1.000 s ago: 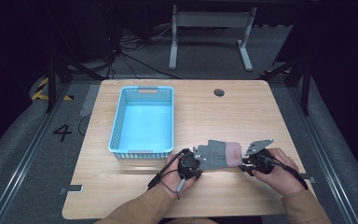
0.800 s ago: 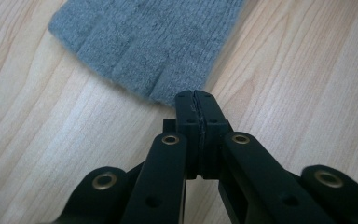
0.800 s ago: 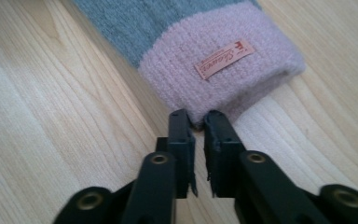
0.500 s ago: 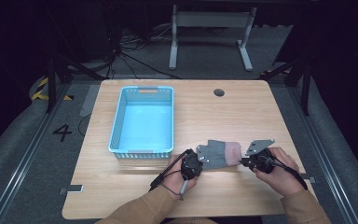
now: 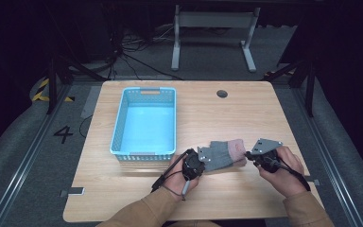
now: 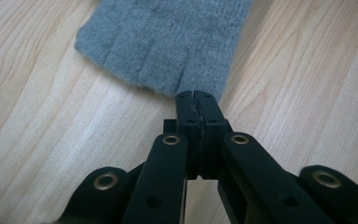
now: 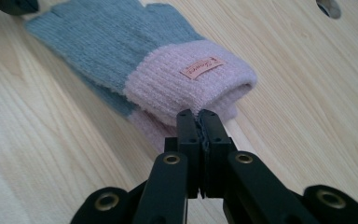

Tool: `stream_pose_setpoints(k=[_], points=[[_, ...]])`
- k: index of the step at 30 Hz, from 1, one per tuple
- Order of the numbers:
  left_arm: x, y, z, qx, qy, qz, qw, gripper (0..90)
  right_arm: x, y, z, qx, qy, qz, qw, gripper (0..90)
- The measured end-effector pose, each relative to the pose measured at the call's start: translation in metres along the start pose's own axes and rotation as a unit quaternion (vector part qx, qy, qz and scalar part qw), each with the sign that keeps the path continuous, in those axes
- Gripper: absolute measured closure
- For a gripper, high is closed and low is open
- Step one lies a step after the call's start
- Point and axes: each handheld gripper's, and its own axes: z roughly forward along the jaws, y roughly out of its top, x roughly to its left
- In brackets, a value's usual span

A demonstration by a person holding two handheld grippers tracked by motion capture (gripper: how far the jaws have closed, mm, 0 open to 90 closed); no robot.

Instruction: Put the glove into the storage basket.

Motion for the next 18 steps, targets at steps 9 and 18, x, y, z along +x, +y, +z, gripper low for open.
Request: stream_pose_setpoints(k=[9,18], points=[[0.003,-0.002,-0.003,0.0,-0.003,-0.004,1.0,90.0,-0.002,-0.009,0.01,0.033,0.015,0.027,0.999,88.6],[0.006,-0.002,-0.008,-0.014,-0.005,-0.015,0.9998,85.7,-0.005,-0.017,0.012,0.058,0.03,0.052,0.9966,72.9]])
